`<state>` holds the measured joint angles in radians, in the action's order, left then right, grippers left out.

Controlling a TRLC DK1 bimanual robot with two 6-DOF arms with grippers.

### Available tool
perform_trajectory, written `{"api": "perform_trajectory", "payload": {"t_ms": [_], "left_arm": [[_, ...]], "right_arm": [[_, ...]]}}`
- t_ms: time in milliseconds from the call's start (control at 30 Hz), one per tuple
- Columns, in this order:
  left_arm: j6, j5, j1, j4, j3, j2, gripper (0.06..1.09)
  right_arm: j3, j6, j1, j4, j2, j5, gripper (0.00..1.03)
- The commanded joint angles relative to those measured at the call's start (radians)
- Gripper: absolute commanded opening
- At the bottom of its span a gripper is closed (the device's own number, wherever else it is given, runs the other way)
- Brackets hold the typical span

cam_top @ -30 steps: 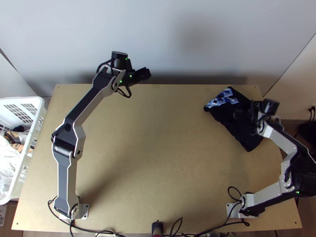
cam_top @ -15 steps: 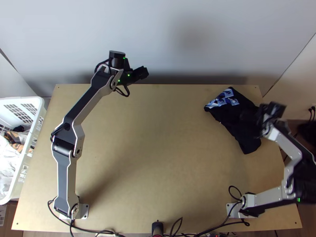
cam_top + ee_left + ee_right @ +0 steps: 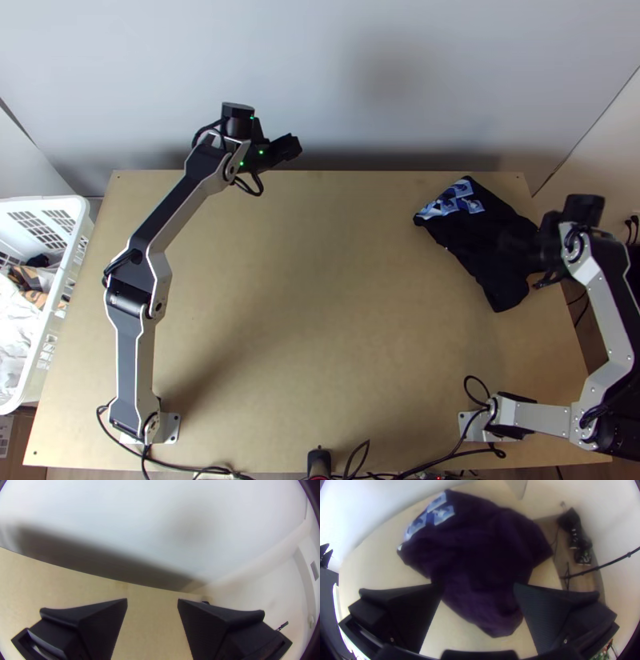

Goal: Fold the t-shirt

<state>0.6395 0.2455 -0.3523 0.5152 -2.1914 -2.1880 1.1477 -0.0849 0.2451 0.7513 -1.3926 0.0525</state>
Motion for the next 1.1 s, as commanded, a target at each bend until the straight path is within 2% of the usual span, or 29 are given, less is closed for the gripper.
{"api": "perform_trajectory", "payload": {"t_ms": [0,167,300,367,467,667,833,900,1067], "left_arm": [[0.003,0.001,-0.011,-0.001,-0.001,-0.001,0.81],[0.002,0.001,-0.011,-0.001,-0.002,0.0,0.81],[0.002,0.001,0.009,0.005,-0.001,0.007,0.81],[0.0,0.003,0.018,0.006,-0.001,0.007,0.81],[0.0,0.008,0.024,0.006,-0.001,0.007,0.81],[0.003,0.009,0.024,0.006,-0.001,0.004,0.81],[0.003,0.009,0.021,0.0,-0.001,0.005,0.81],[0.003,0.009,0.019,0.0,-0.002,0.005,0.81],[0.006,0.008,0.015,-0.003,-0.002,0.005,0.81]], "right_arm": [[-0.075,-0.127,-0.056,0.103,-0.023,0.079,0.96],[-0.106,-0.127,-0.012,0.056,-0.23,0.09,0.96],[-0.161,-0.05,0.105,-0.129,-0.298,0.083,0.96],[-0.177,-0.006,0.143,-0.188,-0.309,0.035,0.96],[-0.171,0.027,0.143,-0.15,-0.27,-0.039,0.96],[-0.143,0.043,0.066,-0.079,-0.037,-0.045,0.96],[0.043,0.019,-0.012,-0.027,0.038,-0.045,0.96],[0.073,0.02,-0.052,-0.072,0.049,-0.045,0.96],[0.021,0.011,-0.164,-0.296,-0.006,-0.043,0.96]]}}
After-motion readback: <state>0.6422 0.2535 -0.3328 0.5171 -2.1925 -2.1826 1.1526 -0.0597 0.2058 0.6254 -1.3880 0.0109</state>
